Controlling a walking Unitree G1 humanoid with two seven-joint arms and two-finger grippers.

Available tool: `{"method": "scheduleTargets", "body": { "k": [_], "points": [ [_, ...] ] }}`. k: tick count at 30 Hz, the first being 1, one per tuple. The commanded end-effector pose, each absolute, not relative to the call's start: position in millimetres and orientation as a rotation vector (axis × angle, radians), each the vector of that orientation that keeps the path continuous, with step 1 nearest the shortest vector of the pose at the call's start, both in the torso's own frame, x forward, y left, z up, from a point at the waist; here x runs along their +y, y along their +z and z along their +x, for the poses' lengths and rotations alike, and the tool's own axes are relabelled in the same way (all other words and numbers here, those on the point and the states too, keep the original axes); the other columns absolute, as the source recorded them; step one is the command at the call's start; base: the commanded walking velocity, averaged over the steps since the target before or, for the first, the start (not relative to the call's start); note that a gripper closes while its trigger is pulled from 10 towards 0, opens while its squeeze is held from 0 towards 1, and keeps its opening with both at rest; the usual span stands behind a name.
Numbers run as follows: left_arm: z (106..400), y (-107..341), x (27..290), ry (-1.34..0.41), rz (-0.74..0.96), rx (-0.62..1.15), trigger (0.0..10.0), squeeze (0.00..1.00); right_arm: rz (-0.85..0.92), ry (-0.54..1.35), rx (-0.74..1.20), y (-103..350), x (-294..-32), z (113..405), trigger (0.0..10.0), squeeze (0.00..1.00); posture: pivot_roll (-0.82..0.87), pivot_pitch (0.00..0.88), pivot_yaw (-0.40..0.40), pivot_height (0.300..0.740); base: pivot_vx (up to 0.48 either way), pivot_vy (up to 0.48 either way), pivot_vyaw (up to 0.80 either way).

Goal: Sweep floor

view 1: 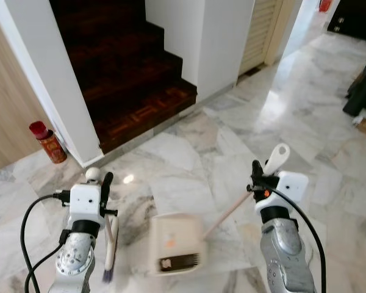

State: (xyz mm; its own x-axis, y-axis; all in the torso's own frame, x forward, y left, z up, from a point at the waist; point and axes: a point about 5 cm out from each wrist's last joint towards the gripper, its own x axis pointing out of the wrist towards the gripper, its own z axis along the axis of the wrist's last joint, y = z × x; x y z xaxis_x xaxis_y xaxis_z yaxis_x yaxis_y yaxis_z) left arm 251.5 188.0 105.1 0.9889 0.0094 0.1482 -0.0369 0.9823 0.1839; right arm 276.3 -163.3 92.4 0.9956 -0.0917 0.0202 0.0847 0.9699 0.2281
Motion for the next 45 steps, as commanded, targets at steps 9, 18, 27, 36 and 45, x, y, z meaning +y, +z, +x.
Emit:
{"method": "scheduleTargets", "body": {
  "k": [9,18,27,36,45],
  "points": [
    [253,121,187,0.026,0.191,-0.207,10.0,0.00,0.231,-0.084,-0.025,98,-165,277,10.0,0.00,0.06,0.086,-0.003,0.740,0.000,0.000,0.00],
    [253,120,187,0.020,0.187,-0.195,10.0,0.00,0.338,-0.094,0.036,92,-163,278,10.0,0.00,0.06,0.093,-0.004,0.740,0.000,0.000,0.00],
    [253,116,180,-0.029,0.164,-0.167,10.0,0.00,0.406,-0.085,0.087,86,-160,278,10.0,0.00,0.06,0.097,-0.002,0.740,0.000,0.000,0.00],
    [253,115,181,-0.029,0.162,-0.159,10.0,0.00,0.271,-0.042,0.048,92,-156,279,10.0,0.00,0.06,0.092,-0.002,0.740,0.000,0.000,0.00],
    [253,114,182,-0.019,0.162,-0.160,10.0,0.00,0.256,-0.042,-0.011,100,-158,279,10.0,0.00,0.06,0.079,0.000,0.740,0.000,0.000,0.55]
  ]
}}
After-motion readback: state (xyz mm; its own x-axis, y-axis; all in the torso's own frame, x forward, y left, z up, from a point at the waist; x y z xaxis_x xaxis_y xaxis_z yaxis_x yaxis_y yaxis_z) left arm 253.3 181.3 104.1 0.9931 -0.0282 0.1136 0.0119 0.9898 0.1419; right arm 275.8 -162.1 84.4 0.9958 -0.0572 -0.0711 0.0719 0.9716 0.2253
